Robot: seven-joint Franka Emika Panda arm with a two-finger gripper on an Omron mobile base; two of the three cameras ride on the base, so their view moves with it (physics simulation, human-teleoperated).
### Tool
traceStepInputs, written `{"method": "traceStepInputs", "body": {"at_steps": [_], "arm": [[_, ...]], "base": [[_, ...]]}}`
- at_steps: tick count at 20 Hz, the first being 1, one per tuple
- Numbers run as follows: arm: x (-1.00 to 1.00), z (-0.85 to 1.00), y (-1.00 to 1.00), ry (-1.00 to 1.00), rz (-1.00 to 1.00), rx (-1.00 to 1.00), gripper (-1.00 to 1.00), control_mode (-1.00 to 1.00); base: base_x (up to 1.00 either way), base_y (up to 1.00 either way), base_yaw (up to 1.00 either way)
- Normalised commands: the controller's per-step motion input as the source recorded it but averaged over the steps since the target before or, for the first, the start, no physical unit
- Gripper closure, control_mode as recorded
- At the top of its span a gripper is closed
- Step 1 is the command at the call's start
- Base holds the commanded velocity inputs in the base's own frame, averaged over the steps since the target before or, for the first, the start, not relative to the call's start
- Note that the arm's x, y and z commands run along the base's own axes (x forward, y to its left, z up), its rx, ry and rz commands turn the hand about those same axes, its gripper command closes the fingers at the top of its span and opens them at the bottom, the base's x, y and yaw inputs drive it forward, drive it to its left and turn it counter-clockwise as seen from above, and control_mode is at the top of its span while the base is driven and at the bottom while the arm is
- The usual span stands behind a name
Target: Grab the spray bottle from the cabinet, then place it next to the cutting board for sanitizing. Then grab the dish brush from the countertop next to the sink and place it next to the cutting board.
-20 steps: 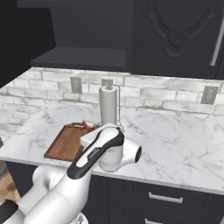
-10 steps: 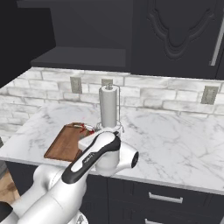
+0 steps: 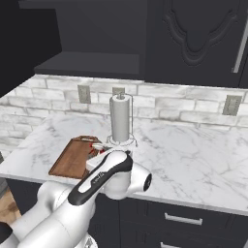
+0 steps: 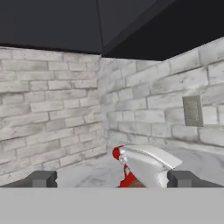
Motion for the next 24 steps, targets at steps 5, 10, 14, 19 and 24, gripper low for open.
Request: {"method": "traceStepInputs", "body": {"at_steps": [5,10,14,19,24], "arm": [[0.00,-0.17,0.00,0.00,0.00,0.00,-1.00,-1.00],[0.00,-0.20,0.00,0.00,0.00,0.00,-1.00,-1.00],[0.10,-0.21,0.00,0.01,0.00,0.00,-1.00,-1.00],[0.14,-0.17,-0.02,0.00,0.00,0.00,-1.00,-1.00],[0.02,-0.05,-0.23,0.00,0.01,0.00,-1.00,-1.00]], "base": [[0.00,0.00,0.00],[0.00,0.00,0.00],[0.00,0.00,0.00],[0.00,0.00,0.00],[0.00,0.00,0.00]]}}
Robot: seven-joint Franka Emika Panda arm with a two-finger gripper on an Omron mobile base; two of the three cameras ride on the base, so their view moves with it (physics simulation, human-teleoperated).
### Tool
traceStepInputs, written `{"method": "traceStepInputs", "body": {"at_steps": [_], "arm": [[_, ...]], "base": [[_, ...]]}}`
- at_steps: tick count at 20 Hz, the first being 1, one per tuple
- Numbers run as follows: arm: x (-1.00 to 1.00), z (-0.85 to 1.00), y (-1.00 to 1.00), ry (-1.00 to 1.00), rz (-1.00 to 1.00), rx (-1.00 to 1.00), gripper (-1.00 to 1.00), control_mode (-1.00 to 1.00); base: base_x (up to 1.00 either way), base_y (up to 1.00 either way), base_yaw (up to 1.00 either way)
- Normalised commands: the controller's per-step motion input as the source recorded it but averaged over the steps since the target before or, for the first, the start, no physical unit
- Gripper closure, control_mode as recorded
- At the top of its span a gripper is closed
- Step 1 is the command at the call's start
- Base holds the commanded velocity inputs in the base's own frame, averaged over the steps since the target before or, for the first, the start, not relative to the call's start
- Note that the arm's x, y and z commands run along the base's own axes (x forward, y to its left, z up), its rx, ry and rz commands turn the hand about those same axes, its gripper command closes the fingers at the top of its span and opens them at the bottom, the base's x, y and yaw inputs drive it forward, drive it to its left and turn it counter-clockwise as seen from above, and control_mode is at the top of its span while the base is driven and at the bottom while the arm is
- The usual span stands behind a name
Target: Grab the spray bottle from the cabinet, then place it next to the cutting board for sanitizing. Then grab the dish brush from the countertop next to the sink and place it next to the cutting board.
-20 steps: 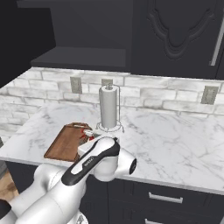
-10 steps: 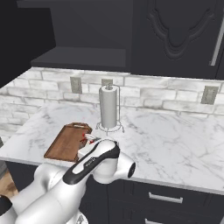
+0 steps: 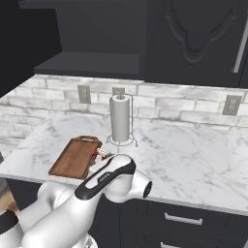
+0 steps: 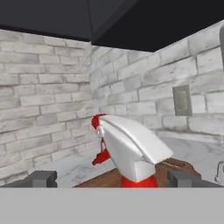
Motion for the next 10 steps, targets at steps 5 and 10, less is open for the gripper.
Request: {"method": "traceStepInputs", "body": {"at_steps": [5,10], "arm": [[0.00,-0.03,-0.43,0.00,0.02,0.00,-1.00,-1.00],[-0.27,0.06,-0.27,-0.02,0.00,0.00,-1.00,-1.00]], "base": [[0.00,0.00,0.00],[0.00,0.00,0.00]]}}
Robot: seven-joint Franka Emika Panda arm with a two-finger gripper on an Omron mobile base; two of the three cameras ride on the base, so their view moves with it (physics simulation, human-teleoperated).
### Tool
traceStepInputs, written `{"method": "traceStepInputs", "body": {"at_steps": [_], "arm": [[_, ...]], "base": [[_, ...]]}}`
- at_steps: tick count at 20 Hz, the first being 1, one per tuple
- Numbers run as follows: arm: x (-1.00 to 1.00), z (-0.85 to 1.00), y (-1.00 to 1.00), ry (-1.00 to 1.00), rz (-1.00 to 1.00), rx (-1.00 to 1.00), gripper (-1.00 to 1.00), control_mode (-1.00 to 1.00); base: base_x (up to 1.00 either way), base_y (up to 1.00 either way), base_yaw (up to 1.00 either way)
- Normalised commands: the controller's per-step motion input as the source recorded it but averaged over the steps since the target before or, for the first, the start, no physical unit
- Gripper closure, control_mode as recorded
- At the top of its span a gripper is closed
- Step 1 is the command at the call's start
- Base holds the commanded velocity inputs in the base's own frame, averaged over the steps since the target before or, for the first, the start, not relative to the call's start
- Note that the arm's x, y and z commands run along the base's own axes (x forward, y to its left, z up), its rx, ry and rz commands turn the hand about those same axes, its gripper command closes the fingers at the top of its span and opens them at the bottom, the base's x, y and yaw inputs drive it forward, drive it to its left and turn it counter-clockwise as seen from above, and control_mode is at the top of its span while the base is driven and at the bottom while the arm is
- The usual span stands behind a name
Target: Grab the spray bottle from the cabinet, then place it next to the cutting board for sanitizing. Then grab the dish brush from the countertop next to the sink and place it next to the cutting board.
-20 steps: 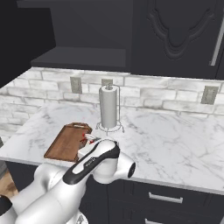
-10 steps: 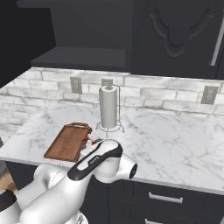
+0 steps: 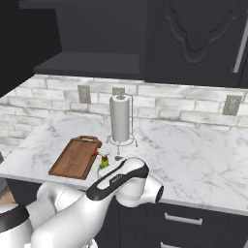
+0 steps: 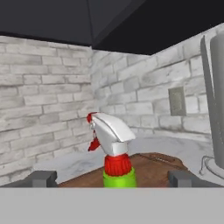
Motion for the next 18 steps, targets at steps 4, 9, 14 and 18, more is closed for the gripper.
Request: {"method": "traceStepInputs", "body": {"at_steps": [4,9,14,18], "arm": [[-0.76,0.57,-0.02,-0.01,0.00,0.00,-1.00,-1.00],[-0.64,0.83,0.00,-0.01,-0.08,-0.01,-1.00,-1.00],[-0.24,0.71,0.26,0.20,-0.22,-0.04,-1.00,-1.00],[-0.01,0.52,0.45,0.35,-0.28,-0.08,-1.00,-1.00]], "base": [[0.00,0.00,0.00],[0.00,0.00,0.00],[0.00,0.00,0.00],[0.00,0.00,0.00]]}}
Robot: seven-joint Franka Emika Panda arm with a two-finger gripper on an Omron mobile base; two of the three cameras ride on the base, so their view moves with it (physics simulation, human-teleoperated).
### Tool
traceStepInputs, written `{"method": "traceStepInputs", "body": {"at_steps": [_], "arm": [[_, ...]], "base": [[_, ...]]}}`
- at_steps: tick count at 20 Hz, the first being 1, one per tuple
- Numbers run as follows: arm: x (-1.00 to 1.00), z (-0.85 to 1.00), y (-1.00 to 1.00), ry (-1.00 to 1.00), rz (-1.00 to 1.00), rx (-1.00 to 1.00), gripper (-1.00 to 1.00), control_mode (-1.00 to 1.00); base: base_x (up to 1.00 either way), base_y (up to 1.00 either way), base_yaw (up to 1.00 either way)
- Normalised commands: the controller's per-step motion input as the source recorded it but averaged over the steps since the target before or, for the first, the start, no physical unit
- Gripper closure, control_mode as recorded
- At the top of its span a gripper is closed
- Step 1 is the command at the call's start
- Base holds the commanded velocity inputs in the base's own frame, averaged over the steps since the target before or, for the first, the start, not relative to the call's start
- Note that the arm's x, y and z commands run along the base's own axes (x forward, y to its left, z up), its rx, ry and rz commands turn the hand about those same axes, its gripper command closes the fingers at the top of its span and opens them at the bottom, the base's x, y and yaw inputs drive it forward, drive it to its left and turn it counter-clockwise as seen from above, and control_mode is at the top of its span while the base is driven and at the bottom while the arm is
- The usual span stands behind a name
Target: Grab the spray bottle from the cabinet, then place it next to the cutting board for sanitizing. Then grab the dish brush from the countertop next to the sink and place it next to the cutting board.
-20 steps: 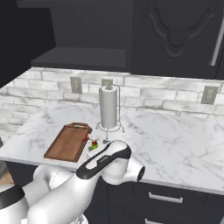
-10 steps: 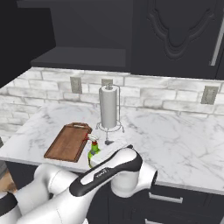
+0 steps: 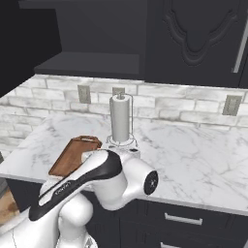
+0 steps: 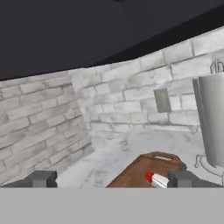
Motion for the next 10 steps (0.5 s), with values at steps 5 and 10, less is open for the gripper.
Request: {"method": "traceStepInputs", "body": {"at_steps": [5,10], "arm": [[0.00,0.54,0.38,0.62,-0.28,-0.12,-1.00,-1.00],[0.00,0.27,0.44,0.67,-0.30,-0.17,-1.00,-1.00]], "base": [[0.00,0.00,0.00],[0.00,0.00,0.00]]}}
